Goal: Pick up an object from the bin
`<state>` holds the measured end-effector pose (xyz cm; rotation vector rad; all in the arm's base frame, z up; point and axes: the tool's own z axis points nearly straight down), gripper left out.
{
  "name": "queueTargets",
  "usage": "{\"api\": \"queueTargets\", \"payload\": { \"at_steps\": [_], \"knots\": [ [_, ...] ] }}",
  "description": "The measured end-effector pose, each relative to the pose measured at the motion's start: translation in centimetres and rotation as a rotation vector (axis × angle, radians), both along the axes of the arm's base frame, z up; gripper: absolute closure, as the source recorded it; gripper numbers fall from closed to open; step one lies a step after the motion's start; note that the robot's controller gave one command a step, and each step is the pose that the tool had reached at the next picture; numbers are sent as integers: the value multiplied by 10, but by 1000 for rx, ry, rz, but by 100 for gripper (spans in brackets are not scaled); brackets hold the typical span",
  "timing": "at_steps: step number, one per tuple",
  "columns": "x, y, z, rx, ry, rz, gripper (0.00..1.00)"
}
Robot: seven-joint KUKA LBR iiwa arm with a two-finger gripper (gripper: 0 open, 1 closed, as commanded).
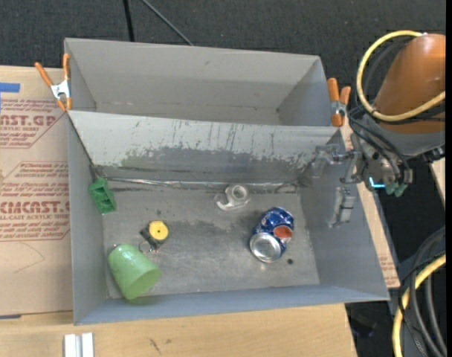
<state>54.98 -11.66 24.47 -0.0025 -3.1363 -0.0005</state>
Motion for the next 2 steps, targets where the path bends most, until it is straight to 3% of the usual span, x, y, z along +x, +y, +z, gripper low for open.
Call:
{"api": "queueTargets", "payload": {
  "at_steps": [1, 2],
  "knots": [
    [17, 38, -134, 2, 0, -159, 0],
    [-5, 63, -176, 1, -4, 160, 0]
  ]
}}
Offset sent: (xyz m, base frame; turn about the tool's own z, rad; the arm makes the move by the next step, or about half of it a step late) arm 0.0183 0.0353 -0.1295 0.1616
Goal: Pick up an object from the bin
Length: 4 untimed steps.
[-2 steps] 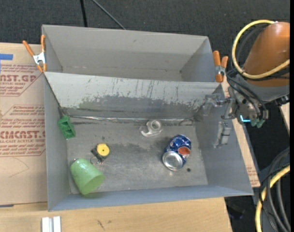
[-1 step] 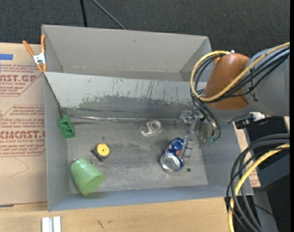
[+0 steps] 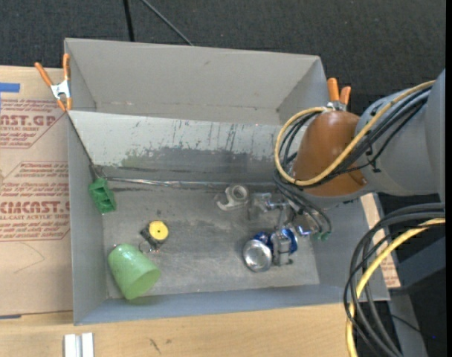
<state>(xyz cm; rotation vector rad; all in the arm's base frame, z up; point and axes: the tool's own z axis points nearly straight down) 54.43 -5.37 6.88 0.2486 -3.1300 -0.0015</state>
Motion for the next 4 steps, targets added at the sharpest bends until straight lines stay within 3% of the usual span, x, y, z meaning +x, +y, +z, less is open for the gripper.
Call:
{"api": "queueTargets", "payload": {
  "at_steps": [1, 2, 3, 4],
  "knots": [
    [-19, -10, 69, -2, -9, 4, 0],
    [-26, -27, -3, 0, 4, 45, 0],
    [-24, -27, 1, -1, -2, 46, 100],
    [-10, 29, 139, 0, -13, 21, 100]
  ]
}}
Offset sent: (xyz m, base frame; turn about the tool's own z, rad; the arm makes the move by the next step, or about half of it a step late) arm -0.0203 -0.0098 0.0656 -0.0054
